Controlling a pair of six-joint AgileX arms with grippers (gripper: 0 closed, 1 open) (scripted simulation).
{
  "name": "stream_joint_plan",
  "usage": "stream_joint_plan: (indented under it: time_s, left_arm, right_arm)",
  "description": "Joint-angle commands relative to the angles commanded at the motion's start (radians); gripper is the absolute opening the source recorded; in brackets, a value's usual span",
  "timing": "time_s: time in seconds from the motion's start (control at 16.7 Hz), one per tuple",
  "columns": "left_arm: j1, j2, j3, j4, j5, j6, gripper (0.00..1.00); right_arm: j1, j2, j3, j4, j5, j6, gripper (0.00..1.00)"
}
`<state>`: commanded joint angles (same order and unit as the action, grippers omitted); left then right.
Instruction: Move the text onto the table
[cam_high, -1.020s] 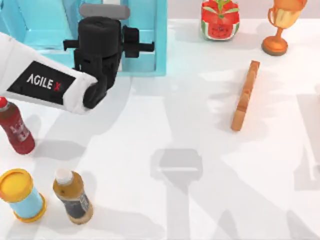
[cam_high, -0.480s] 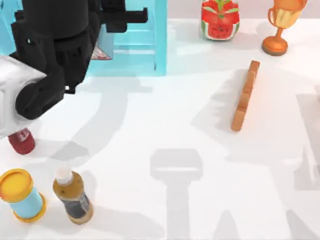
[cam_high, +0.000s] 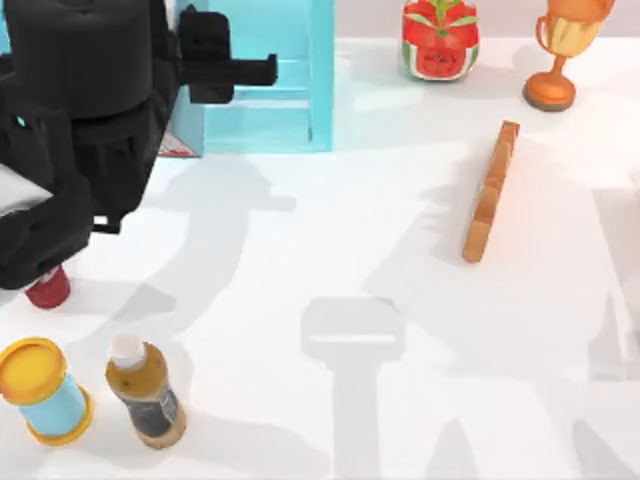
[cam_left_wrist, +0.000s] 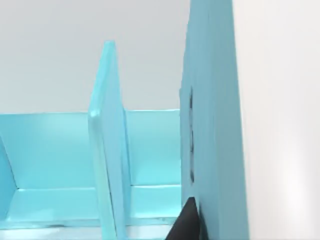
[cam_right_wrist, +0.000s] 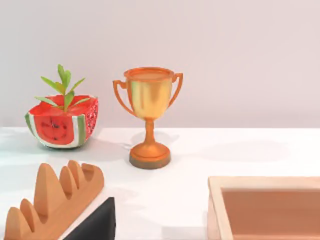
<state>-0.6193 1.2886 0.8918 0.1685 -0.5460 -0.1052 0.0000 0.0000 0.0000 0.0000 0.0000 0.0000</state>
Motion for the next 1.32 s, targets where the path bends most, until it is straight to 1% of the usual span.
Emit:
stream_joint_plan:
  time_s: [0.18,0.3,0.42,0.6,0.78,0.96,1.14,1.32]
  left_arm:
    - [0.000,0.009,-0.001,-0.003,0.001,-0.006,0.00]
    - [-0.023,0.025,-0.005,-0.022,0.002,-0.051,0.00]
    - [-0.065,0.053,-0.010,-0.056,-0.002,-0.137,0.00]
    - [-0.150,0.110,-0.012,-0.125,-0.022,-0.331,0.00]
    - [-0.252,0.176,-0.001,-0.205,-0.063,-0.596,0.00]
    - [-0.360,0.244,0.023,-0.288,-0.127,-0.911,0.00]
    - [-0.470,0.312,0.058,-0.371,-0.212,-1.258,0.00]
    - [-0.574,0.381,0.097,-0.453,-0.313,-1.615,0.00]
  right_arm:
    - [0.000,0.000,0.000,0.000,0.000,0.000,1.00]
    - [0.000,0.000,0.000,0.000,0.000,0.000,1.00]
    - [0.000,0.000,0.000,0.000,0.000,0.000,1.00]
    - [0.000,0.000,0.000,0.000,0.000,0.000,1.00]
    - [0.000,0.000,0.000,0.000,0.000,0.000,1.00]
    - [0.000,0.000,0.000,0.000,0.000,0.000,1.00]
    - [0.000,0.000,0.000,0.000,0.000,0.000,1.00]
    - [0.000,0.000,0.000,0.000,0.000,0.000,1.00]
